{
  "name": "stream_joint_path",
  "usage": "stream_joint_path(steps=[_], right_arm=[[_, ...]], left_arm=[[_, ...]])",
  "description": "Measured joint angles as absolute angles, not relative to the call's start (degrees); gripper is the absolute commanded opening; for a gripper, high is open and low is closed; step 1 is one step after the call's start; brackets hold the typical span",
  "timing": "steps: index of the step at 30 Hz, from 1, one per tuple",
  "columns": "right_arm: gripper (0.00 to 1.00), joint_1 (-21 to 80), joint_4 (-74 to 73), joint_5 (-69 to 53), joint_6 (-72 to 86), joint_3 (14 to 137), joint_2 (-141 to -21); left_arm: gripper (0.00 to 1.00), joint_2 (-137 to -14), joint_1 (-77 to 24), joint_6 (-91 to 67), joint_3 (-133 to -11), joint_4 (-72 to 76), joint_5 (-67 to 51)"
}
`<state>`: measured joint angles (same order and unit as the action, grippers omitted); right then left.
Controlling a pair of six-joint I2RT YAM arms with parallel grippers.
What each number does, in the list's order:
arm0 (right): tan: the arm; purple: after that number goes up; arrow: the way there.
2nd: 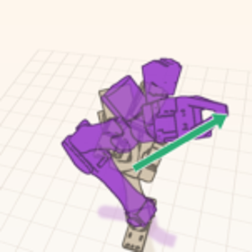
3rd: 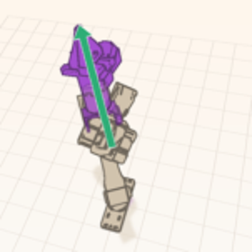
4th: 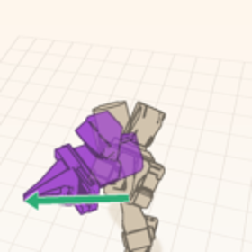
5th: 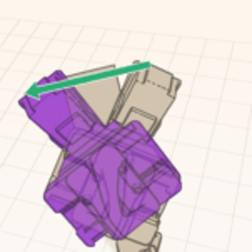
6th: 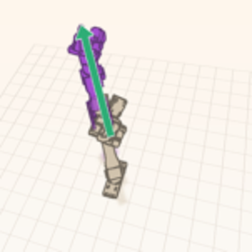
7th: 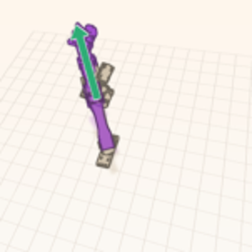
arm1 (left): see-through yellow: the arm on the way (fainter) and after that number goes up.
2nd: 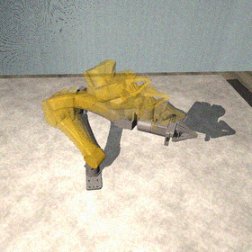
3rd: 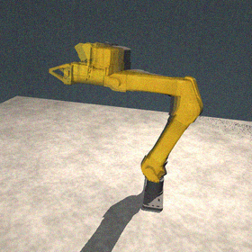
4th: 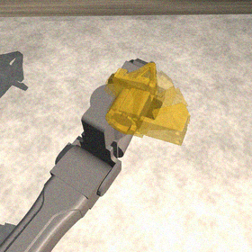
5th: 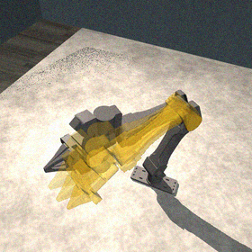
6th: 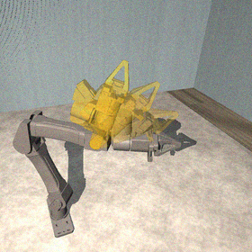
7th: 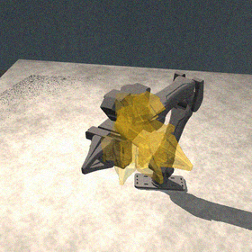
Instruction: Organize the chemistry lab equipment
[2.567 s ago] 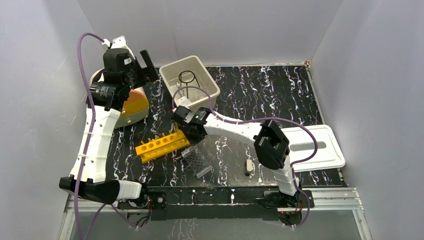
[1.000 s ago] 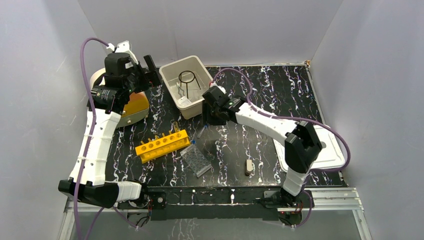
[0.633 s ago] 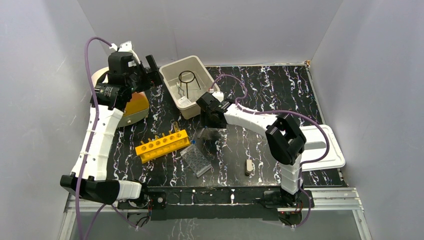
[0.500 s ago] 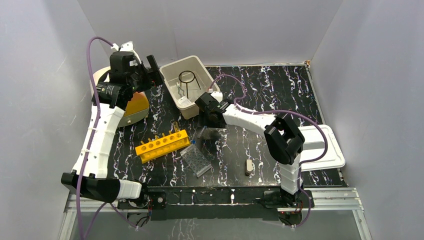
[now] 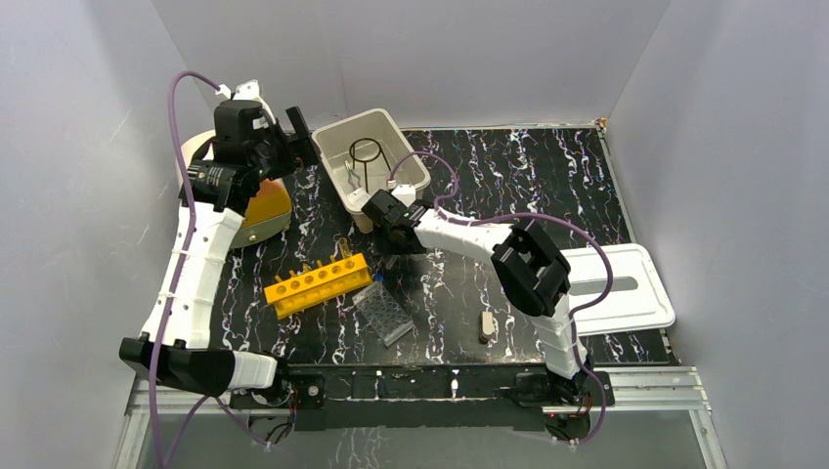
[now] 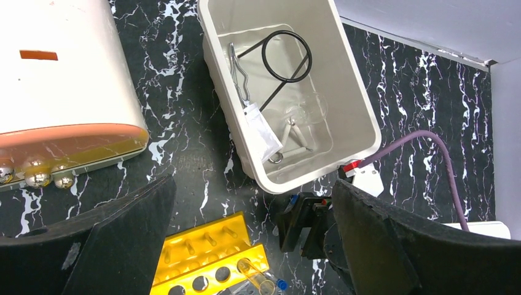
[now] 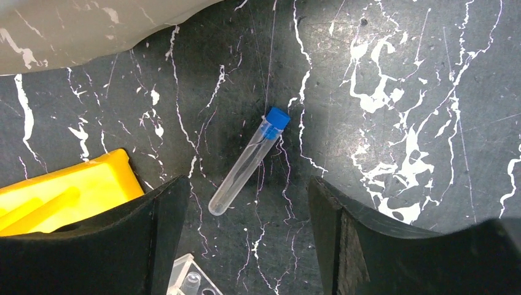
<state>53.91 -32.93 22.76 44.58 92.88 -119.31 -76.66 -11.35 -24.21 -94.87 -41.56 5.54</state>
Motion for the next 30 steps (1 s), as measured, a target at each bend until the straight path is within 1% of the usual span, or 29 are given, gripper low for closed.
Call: stream_joint_path(steps=[6, 12, 15, 25, 30], right_arm=[[0.69, 54.1, -32.9, 23.3, 44.4, 92.9, -119.7], [0.60, 54.1, -32.9, 25.0, 44.3, 92.9, -120.5], [0.60, 54.1, -32.9, 25.1, 44.2, 92.9, -120.5], [0.68, 54.1, -32.3, 24.5, 42.3, 92.8, -120.5], [0.69, 54.2, -30.0, 25.4, 41.3, 91.5, -120.5]], left_arm=[[0.98, -76.2, -11.4, -24.3, -94.9, -41.6, 5.6], [0.98, -76.1, -11.4, -24.7, -94.9, -41.6, 5.5], [0.98, -76.1, -11.4, -24.9, -94.9, -41.6, 5.5], [0.98, -75.9, -11.4, -25.1, -94.4, -41.6, 5.5], [0.98, -75.9, -11.4, -25.1, -94.3, -41.6, 5.5]])
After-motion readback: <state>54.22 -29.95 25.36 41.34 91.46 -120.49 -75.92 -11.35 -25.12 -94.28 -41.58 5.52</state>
